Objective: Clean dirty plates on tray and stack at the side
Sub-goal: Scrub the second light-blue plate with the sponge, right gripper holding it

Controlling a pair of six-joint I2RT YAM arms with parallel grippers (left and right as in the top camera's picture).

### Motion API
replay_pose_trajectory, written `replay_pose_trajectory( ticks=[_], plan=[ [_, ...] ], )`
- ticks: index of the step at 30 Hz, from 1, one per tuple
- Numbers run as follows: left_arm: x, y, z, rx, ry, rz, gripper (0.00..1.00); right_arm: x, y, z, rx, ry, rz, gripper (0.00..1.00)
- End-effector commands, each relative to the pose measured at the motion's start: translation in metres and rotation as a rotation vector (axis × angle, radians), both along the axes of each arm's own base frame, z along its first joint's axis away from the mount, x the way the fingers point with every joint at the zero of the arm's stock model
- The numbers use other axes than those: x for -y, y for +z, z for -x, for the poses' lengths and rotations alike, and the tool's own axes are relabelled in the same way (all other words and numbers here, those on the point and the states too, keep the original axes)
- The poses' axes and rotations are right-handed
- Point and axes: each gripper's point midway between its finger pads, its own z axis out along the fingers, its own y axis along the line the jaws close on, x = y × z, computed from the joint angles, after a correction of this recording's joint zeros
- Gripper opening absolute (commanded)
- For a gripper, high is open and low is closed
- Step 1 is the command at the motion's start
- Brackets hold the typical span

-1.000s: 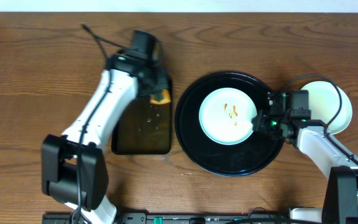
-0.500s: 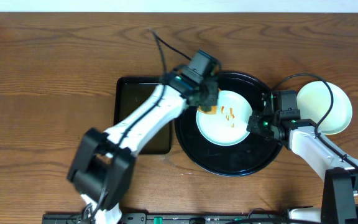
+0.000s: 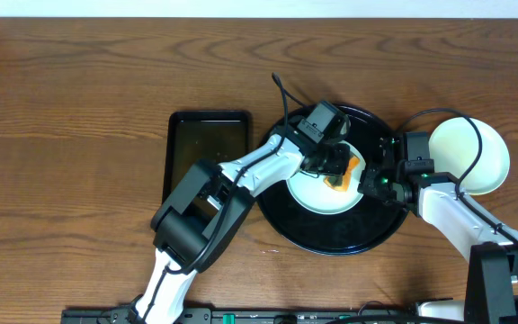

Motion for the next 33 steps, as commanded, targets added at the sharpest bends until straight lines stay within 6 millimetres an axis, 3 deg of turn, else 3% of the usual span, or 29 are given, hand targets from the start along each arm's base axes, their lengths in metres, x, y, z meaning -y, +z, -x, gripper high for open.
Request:
replay_pose_trajectory(
  ticks=[1, 5, 9, 15, 19, 22, 25, 33],
  plan=[
    [-0.004, -0.023, 0.011, -0.052, -0.003, -0.048, 0.08, -0.004, 0.002, -0.002, 0.004, 0.001, -0.007, 0.01],
    [-0.054, -0.047, -0.006, 0.027, 0.120, -0.313, 0.08, -0.004, 0.001, 0.000, -0.006, 0.000, -0.006, 0.01],
    [-0.097, -0.054, -0.021, 0.089, 0.201, -0.497, 0.08, -0.003, 0.000, 0.001, -0.008, 0.000, -0.005, 0.01],
    [-0.113, -0.047, -0.042, 0.097, 0.242, -0.490, 0.08, -0.003, 0.000, 0.001, -0.011, 0.000, -0.005, 0.01],
    [-0.100, -0.031, -0.040, 0.040, 0.183, -0.361, 0.07, -0.003, 0.000, 0.001, -0.012, 0.000, -0.004, 0.01],
    [-0.068, -0.009, -0.011, -0.055, 0.012, -0.168, 0.07, -0.003, 0.000, 0.001, -0.012, 0.000, -0.005, 0.01],
    [-0.048, 0.009, 0.016, -0.111, -0.117, -0.059, 0.07, -0.003, 0.000, 0.002, -0.012, 0.000, -0.005, 0.01],
    [-0.019, 0.014, 0.054, -0.068, -0.320, -0.020, 0.08, -0.003, 0.000, 0.002, -0.017, 0.000, -0.004, 0.01]
  ],
)
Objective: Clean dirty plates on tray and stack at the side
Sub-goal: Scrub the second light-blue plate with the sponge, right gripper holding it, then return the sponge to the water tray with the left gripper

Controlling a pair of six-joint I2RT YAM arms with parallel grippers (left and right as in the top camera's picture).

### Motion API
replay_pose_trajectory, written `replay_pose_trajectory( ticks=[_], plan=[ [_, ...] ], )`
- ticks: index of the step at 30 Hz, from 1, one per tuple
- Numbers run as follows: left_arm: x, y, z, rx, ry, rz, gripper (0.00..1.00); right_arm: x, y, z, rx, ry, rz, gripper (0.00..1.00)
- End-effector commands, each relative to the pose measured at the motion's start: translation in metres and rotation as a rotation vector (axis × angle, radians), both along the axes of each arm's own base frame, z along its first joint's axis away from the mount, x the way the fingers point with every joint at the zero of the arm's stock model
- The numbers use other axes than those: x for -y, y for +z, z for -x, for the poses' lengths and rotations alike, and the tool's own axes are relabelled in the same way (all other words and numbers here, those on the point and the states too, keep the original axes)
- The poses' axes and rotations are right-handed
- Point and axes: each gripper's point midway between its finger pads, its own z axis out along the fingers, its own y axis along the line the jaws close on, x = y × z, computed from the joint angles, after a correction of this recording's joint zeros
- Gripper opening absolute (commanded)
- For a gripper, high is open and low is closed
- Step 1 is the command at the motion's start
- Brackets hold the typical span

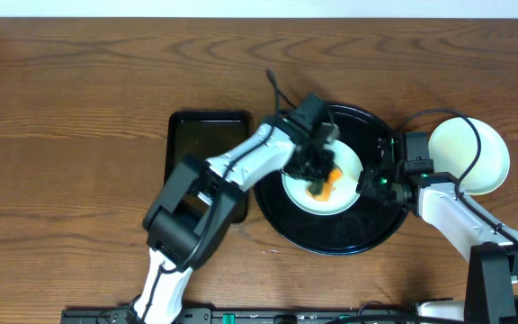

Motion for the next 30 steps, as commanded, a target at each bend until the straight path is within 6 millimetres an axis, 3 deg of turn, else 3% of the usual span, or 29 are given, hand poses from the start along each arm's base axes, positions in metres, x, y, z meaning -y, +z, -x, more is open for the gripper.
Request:
replay_pose_trajectory(
  ticks=[1, 10, 19, 26, 30],
  plan=[
    [0.018, 0.014, 0.023, 0.017, -0.122, 0.070, 0.08, 0.001, -0.001, 0.001, -0.010, -0.010, 0.017, 0.01],
    [0.005, -0.004, 0.000, 0.160, -0.001, -0.127, 0.08, 0.001, -0.002, 0.003, -0.021, -0.010, 0.018, 0.01],
    [-0.033, -0.001, -0.073, 0.395, 0.224, -0.270, 0.08, 0.001, -0.002, 0.004, -0.025, -0.010, 0.018, 0.01],
    [-0.066, -0.004, -0.093, 0.369, 0.294, -0.304, 0.08, 0.001, -0.002, 0.004, -0.024, -0.010, 0.018, 0.01],
    [-0.090, -0.009, -0.092, 0.314, 0.318, -0.349, 0.08, 0.001, -0.002, 0.004, -0.024, -0.010, 0.018, 0.01]
  ],
)
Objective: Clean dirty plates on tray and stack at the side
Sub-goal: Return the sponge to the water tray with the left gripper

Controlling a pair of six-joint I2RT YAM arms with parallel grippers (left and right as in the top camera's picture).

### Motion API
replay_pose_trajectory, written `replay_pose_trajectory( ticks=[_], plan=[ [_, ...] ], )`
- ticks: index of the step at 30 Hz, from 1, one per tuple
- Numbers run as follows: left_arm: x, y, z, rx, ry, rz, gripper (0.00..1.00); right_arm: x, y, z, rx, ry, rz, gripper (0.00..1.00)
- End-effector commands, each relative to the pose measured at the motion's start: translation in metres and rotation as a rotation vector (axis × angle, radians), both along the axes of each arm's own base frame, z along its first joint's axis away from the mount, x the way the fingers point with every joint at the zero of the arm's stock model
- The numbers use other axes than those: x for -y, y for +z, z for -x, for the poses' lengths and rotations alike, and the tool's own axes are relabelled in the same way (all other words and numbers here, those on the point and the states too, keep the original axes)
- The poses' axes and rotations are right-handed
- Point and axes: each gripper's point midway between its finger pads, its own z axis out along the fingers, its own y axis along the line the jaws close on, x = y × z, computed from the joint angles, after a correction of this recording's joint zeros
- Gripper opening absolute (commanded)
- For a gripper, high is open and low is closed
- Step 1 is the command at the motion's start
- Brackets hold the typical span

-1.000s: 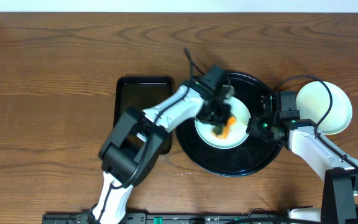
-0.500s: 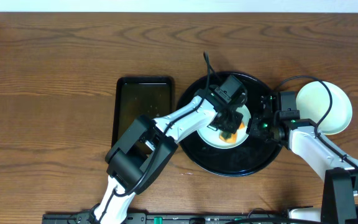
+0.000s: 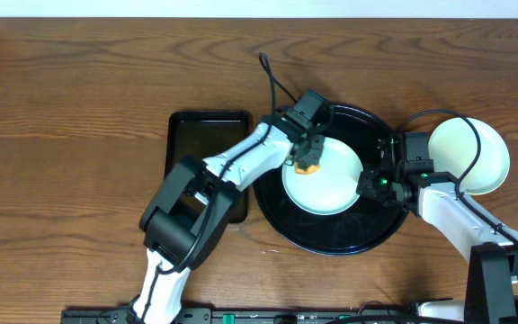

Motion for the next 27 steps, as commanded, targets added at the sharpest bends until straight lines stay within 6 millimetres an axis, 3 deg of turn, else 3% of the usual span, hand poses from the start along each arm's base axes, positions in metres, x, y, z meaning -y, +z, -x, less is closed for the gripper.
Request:
replay_pose_trajectory(
  ticks=[1, 6, 12, 16, 21, 27],
  plan=[
    [-0.039, -0.002, -0.010, -0.011, 0.084, -0.079, 0.07, 0.001, -0.001, 0.001, -0.011, -0.011, 0.019, 0.01],
    [-0.053, 0.016, 0.010, -0.126, 0.089, -0.034, 0.08, 0.002, -0.001, 0.001, -0.010, -0.013, 0.023, 0.01],
    [-0.081, 0.086, 0.013, -0.066, 0.132, 0.009, 0.07, 0.002, 0.000, -0.002, 0.007, 0.001, 0.027, 0.01],
    [-0.102, 0.117, 0.004, -0.006, 0.184, 0.047, 0.08, 0.000, 0.004, -0.012, 0.056, 0.019, 0.028, 0.01],
    [-0.139, 0.121, -0.009, -0.007, 0.278, 0.046, 0.08, -0.002, 0.020, -0.029, 0.152, 0.114, 0.064, 0.01],
    [-0.182, 0.114, -0.019, -0.032, 0.384, 0.033, 0.08, -0.005, 0.066, -0.050, 0.327, 0.247, 0.127, 0.01]
  ],
)
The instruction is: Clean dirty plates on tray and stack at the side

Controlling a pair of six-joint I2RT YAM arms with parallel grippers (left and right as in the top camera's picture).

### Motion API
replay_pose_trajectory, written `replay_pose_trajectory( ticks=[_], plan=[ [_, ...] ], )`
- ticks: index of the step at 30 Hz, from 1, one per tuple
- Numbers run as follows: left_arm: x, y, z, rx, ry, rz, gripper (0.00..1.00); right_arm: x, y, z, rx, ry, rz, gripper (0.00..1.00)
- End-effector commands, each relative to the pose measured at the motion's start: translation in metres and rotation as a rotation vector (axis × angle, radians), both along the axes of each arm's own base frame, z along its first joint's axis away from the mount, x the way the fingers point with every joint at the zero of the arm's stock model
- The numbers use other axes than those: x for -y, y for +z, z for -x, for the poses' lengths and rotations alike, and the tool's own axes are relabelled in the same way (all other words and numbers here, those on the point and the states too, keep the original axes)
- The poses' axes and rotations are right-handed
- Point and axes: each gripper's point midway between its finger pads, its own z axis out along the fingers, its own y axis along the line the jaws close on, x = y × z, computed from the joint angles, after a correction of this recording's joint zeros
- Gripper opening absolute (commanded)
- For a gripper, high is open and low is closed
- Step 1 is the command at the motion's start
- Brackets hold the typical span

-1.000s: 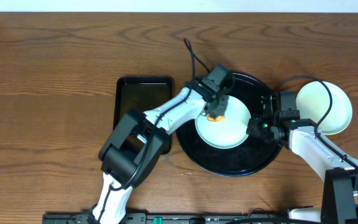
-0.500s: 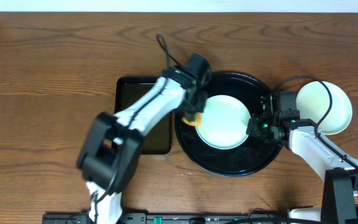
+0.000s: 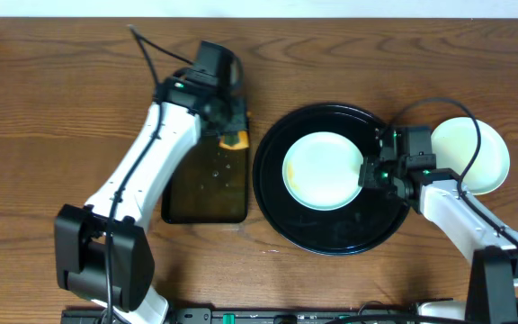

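A white plate [image 3: 322, 171] lies in the round black tray [image 3: 331, 236], its face bare. My right gripper [image 3: 365, 172] sits at the plate's right rim and looks shut on it. A second white plate [image 3: 479, 155] rests on the table to the right of the tray, partly behind the right arm's cable. My left gripper [image 3: 232, 130] is shut on an orange sponge [image 3: 235, 139] over the top right corner of a black rectangular basin [image 3: 203, 180], well away from the plate.
The basin's floor shows wet specks. The left arm runs from the front left of the table up along the basin's left side. The right arm reaches in from the front right corner. Brown wood table [image 3: 61, 108] surrounds everything.
My left gripper, still holding the sponge, has left the plate's upper left edge and now hangs over the rectangular basin's top right corner. The right gripper stays at the plate's rim.
The sponge in my left gripper lay on the right part of the plate, then on its middle, then at its upper left edge, while the right gripper held the rim. Now the sponge is over the basin and the plate's face is bare.
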Motion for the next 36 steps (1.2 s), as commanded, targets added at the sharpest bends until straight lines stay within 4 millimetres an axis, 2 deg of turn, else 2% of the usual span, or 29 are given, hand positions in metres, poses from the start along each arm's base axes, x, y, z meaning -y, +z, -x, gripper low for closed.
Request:
replay_pose_trajectory(
  ticks=[1, 6, 13, 17, 19, 20, 21, 22, 24, 28, 32, 36],
  plan=[
    [-0.027, -0.010, -0.004, -0.025, 0.064, -0.016, 0.08, -0.005, 0.049, -0.023, 0.187, 0.127, 0.065, 0.01],
    [-0.047, -0.033, 0.001, -0.089, 0.109, -0.031, 0.08, -0.002, 0.088, -0.026, 0.320, 0.174, 0.139, 0.01],
    [-0.052, -0.061, 0.012, -0.138, 0.114, -0.043, 0.08, 0.003, 0.116, -0.023, 0.424, 0.210, 0.323, 0.01],
    [-0.052, -0.068, 0.016, -0.146, 0.114, -0.045, 0.08, -0.001, 0.122, -0.020, 0.445, 0.223, 0.368, 0.01],
    [-0.053, -0.069, 0.016, -0.148, 0.114, -0.046, 0.08, -0.003, 0.117, -0.016, 0.418, 0.207, 0.348, 0.01],
    [-0.053, -0.069, 0.016, -0.148, 0.114, -0.046, 0.09, -0.002, 0.113, -0.014, 0.393, 0.188, 0.334, 0.06],
    [-0.053, -0.069, 0.016, -0.148, 0.114, -0.046, 0.09, -0.001, 0.109, -0.012, 0.370, 0.172, 0.323, 0.15],
    [-0.053, -0.069, 0.016, -0.148, 0.114, -0.046, 0.09, 0.001, 0.100, -0.008, 0.325, 0.150, 0.312, 0.30],
    [-0.053, -0.069, 0.016, -0.148, 0.114, -0.046, 0.09, 0.007, 0.087, -0.002, 0.256, 0.118, 0.302, 0.37],
    [-0.053, -0.070, 0.017, -0.151, 0.114, -0.047, 0.09, 0.024, 0.051, 0.008, 0.079, -0.018, 0.230, 0.38],
    [-0.054, -0.077, 0.018, -0.142, 0.111, -0.050, 0.09, 0.019, 0.025, 0.011, -0.020, 0.001, 0.123, 0.35],
    [-0.055, -0.090, 0.024, -0.150, 0.105, -0.058, 0.09, 0.027, -0.004, 0.017, -0.128, -0.041, 0.093, 0.31]
  ],
)
